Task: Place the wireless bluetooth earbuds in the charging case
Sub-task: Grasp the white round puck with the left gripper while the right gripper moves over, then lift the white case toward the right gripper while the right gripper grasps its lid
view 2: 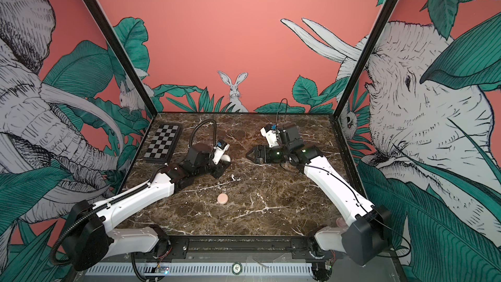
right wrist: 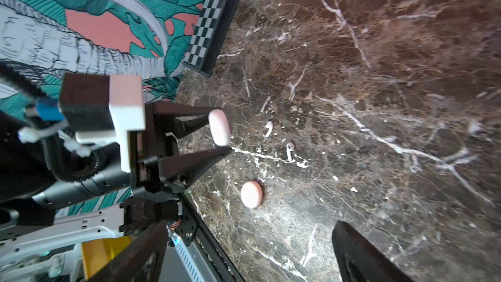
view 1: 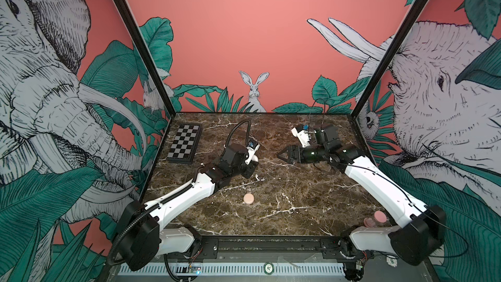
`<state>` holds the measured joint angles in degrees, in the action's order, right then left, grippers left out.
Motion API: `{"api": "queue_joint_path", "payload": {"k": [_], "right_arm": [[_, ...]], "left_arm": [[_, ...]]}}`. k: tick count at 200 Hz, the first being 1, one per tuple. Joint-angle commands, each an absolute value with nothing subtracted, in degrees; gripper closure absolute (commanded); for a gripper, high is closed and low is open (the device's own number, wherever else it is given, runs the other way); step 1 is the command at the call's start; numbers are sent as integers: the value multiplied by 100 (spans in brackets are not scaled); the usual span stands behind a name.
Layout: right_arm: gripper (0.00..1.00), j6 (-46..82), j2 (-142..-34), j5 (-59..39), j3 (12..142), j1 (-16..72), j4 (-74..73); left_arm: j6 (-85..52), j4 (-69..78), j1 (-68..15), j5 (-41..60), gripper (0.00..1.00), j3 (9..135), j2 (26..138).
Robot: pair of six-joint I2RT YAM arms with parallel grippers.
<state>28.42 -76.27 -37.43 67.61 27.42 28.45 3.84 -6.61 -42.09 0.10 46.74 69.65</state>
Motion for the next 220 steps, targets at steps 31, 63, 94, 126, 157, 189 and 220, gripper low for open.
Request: {"api": "queue_joint_path", "payload": {"k": [31, 63, 94, 126, 157, 189, 220], "right_arm": [[14, 3200, -7911, -4749, 6566, 2878, 2017], [19, 2916, -8037, -4554, 6639, 3155, 2134], [27, 2764, -8282, -4410, 6731, 3324, 2238], [34, 2796, -8448, -4362, 6838, 3533, 2142], [41, 2844, -8543, -4365, 6876, 3664, 2118], [50, 2950, -8591, -4343, 6836, 3748, 2017], [57, 3017, -8635, -4359, 6836, 3810, 1964]], "left_arm": [[1737, 349, -4447, 88, 100, 4162, 6179], [2016, 282, -4612, 421, 100, 4091, 6108], [2146, 209, -4743, 664, 100, 4079, 6117], [2319, 152, -4868, 641, 100, 4055, 6184], [2347, 62, -4904, 532, 100, 4121, 6292], [2347, 80, -4922, 554, 100, 4113, 6315], [2316, 97, -4924, 507, 100, 4122, 6337]]}}
